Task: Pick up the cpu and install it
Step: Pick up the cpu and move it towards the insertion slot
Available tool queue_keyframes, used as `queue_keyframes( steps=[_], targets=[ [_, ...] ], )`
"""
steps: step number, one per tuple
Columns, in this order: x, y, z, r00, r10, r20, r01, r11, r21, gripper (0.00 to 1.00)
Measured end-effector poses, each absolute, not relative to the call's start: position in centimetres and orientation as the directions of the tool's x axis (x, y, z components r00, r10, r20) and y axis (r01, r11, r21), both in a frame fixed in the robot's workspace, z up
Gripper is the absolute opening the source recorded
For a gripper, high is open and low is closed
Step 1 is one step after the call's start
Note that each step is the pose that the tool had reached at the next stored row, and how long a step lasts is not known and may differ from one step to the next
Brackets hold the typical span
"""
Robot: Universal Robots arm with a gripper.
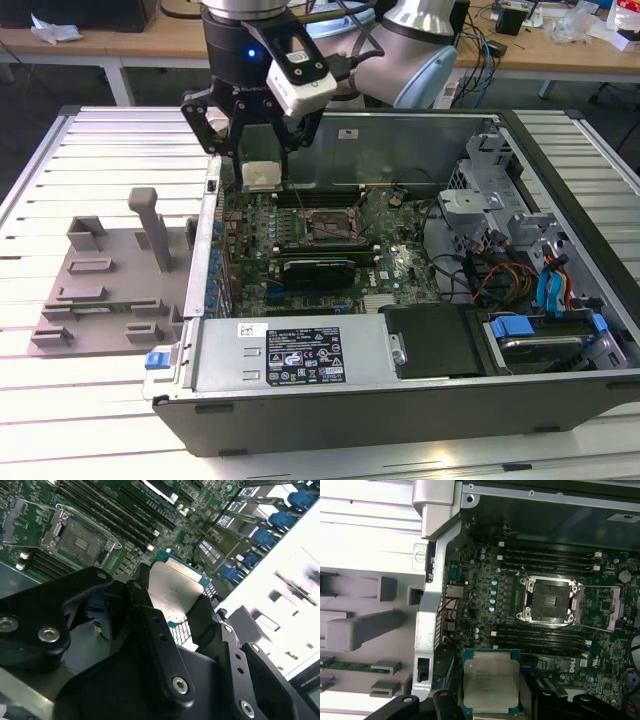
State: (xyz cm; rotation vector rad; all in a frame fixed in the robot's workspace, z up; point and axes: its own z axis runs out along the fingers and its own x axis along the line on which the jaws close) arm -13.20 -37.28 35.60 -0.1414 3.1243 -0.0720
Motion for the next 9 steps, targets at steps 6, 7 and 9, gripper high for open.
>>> queue_keyframes(
  steps=[6,7,9],
  targets=[
    [-12.0,-36.7,35.1,-0.996,-0.091,-0.010,-0.090,0.995,-0.047,0.55],
    [-11.9,-36.6,35.0,-0.996,-0.090,-0.010,-0.090,0.995,-0.047,0.55],
    [-11.5,-36.1,34.7,-0.996,-0.091,-0.009,-0.090,0.995,-0.047,0.55]
  ],
)
